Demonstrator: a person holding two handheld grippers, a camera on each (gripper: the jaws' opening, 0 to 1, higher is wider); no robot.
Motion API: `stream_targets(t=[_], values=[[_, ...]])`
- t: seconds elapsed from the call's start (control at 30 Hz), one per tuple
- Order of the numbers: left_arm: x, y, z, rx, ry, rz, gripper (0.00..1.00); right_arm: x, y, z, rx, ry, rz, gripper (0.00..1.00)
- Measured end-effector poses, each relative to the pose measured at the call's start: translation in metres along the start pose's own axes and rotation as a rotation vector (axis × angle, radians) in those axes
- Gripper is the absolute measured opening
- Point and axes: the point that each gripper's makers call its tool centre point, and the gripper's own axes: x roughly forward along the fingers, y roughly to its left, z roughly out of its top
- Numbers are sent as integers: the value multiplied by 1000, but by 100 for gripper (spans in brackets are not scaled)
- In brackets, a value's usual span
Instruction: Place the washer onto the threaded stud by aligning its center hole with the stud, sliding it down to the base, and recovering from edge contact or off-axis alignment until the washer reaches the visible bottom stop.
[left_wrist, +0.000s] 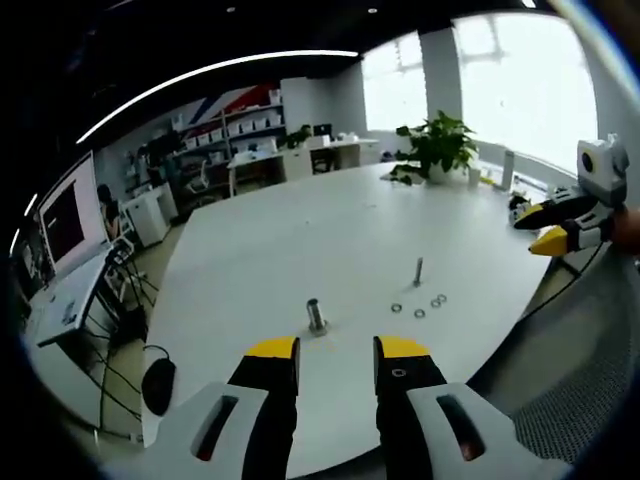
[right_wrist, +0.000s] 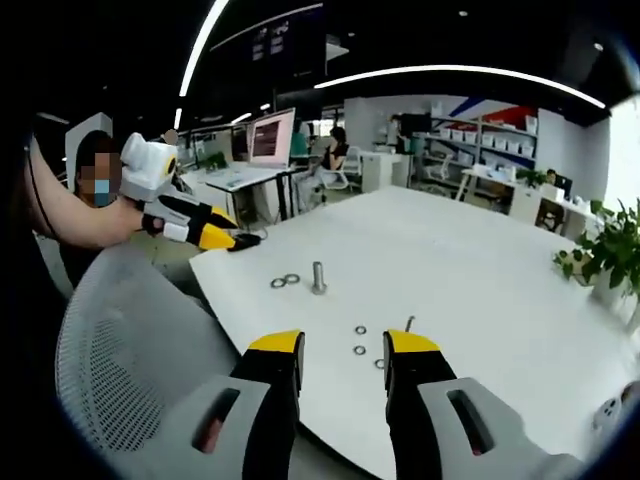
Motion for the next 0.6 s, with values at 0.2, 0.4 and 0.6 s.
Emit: stream_targets(t=[0.2, 0.4, 0.6], values=[[4, -2, -10, 19, 54, -12, 28, -1, -6, 3, -24, -8, -39, 34], [4, -8, -8, 21, 44, -51, 27, -2, -15, -4, -4, 21, -85, 34], [3, -17, 1, 1, -4, -107, 28, -5, -28, -10, -35, 57, -173, 34]])
